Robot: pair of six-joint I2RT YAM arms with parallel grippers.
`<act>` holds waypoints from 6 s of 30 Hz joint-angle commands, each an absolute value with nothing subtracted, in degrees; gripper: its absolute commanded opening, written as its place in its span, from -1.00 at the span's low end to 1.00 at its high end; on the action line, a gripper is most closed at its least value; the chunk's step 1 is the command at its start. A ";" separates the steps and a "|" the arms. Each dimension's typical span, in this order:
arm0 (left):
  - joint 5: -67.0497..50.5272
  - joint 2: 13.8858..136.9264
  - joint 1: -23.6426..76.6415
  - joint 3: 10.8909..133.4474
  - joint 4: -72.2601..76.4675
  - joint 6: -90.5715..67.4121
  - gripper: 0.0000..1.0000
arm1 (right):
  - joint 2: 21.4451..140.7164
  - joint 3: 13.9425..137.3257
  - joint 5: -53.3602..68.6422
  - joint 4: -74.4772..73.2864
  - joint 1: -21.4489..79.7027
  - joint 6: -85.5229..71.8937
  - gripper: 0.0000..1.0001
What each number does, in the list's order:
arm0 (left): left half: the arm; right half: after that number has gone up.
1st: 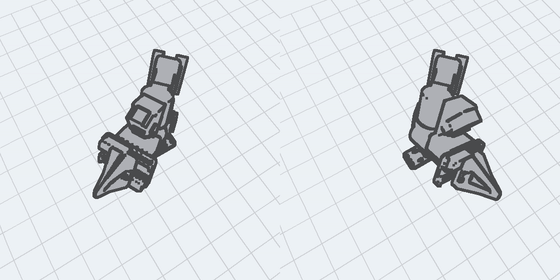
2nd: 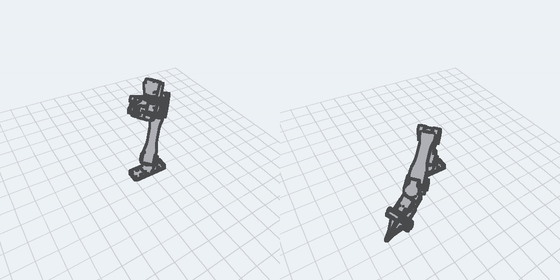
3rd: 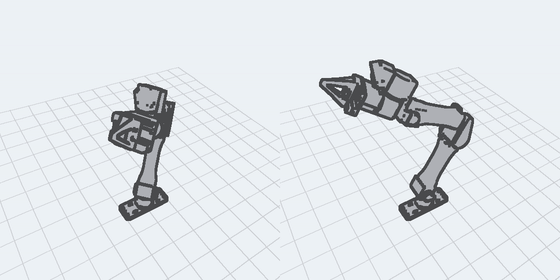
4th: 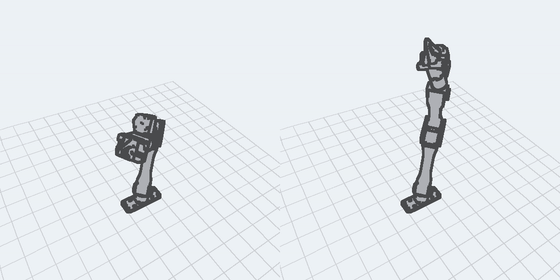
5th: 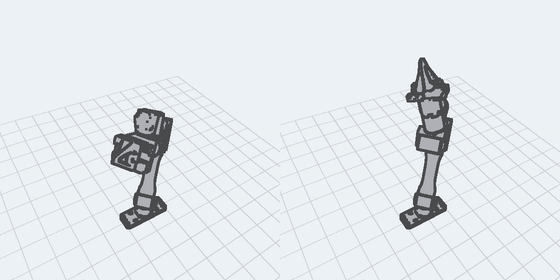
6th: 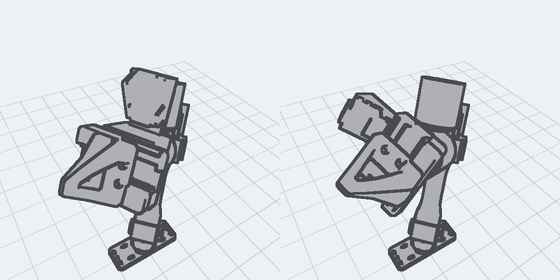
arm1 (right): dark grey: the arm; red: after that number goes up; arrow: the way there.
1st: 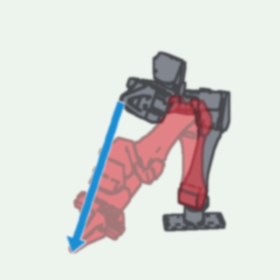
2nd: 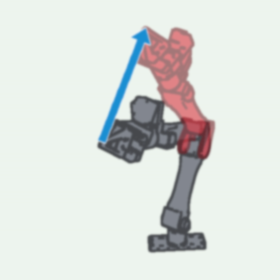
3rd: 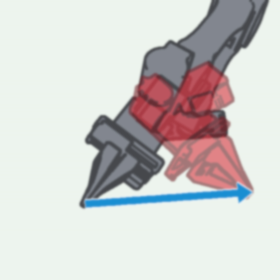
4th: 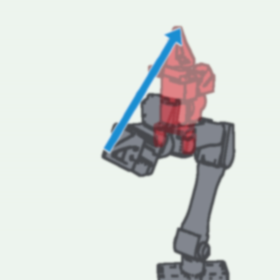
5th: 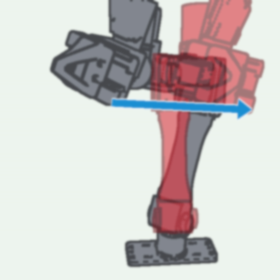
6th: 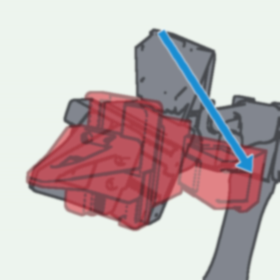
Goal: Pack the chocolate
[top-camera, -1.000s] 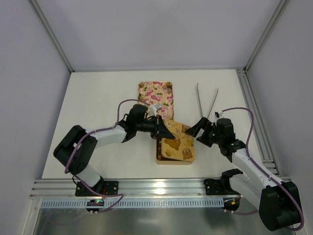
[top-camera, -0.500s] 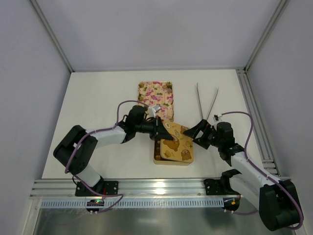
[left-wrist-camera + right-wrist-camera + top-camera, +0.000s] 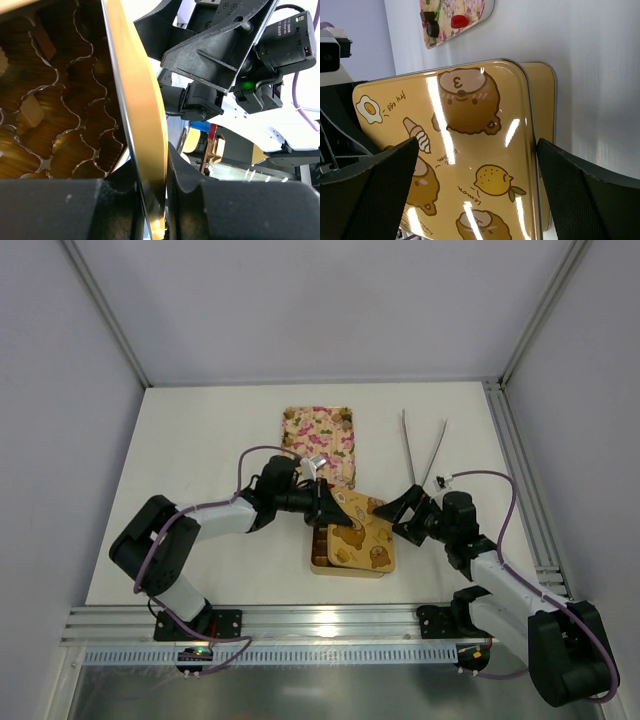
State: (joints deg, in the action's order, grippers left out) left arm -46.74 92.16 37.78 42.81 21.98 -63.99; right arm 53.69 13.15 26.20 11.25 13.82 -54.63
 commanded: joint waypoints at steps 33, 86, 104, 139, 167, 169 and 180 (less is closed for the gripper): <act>-46.14 89.30 29.62 44.38 5.54 -52.47 -0.26 | 54.41 13.27 27.25 15.56 15.65 -57.04 1.00; -34.28 83.05 27.95 46.23 -15.73 -43.77 0.22 | 62.22 31.37 5.98 -10.98 30.67 -46.67 0.93; -33.13 85.17 31.38 46.49 -14.77 -45.00 0.28 | 68.73 38.32 1.59 -14.68 36.03 -44.47 0.93; -28.39 87.62 34.80 43.15 -14.85 -50.63 -0.03 | 79.28 45.45 -3.52 -20.13 44.47 -39.99 0.95; -23.29 92.02 30.15 45.17 -22.23 -46.41 -0.07 | 75.41 31.03 5.36 -7.12 44.38 -45.88 0.50; -23.38 92.28 30.06 45.09 -22.32 -46.23 -0.09 | 74.97 30.76 5.45 -6.94 44.30 -46.32 0.44; -22.77 93.25 29.44 45.88 -23.02 -45.00 -0.14 | 72.25 30.50 4.57 -8.61 44.21 -45.79 0.15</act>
State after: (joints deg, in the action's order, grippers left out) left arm -33.04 89.86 29.10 46.70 -22.57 -47.35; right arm 71.59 31.70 -2.57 -5.52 42.52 -45.19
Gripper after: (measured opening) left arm 0.443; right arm 0.824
